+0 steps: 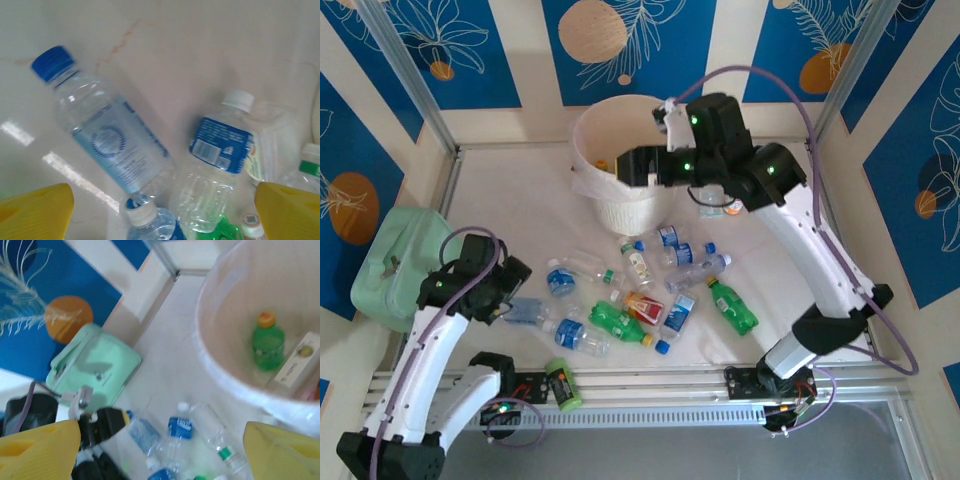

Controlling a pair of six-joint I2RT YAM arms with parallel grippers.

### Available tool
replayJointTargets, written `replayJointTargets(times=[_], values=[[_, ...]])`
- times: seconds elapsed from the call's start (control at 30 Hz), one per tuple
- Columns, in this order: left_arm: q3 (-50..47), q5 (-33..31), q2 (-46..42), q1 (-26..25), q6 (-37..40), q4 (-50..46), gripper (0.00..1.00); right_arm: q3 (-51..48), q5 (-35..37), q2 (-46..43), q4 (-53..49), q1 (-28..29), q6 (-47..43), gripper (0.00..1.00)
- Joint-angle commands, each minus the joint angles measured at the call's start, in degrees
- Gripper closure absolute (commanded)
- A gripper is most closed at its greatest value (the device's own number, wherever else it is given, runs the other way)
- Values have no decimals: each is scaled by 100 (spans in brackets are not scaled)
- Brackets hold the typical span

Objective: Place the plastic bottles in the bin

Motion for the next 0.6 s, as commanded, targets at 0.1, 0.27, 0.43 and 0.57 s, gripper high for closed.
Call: replayJointTargets(times=[0.1, 0.27, 0.43, 0.57], values=[[-296, -16, 52, 297, -836, -435, 7, -1617, 426, -750, 333, 539, 185, 14], [-542, -41, 323, 379, -1111, -202, 6, -2500, 631, -1123, 330, 791, 390, 14], [-792, 161, 938, 424, -1227, 431, 7, -2976, 688, -1336, 417, 871, 554, 14], [-924, 135, 1223, 433, -1359, 719, 7, -3165, 771, -1397, 460, 904, 641, 14]])
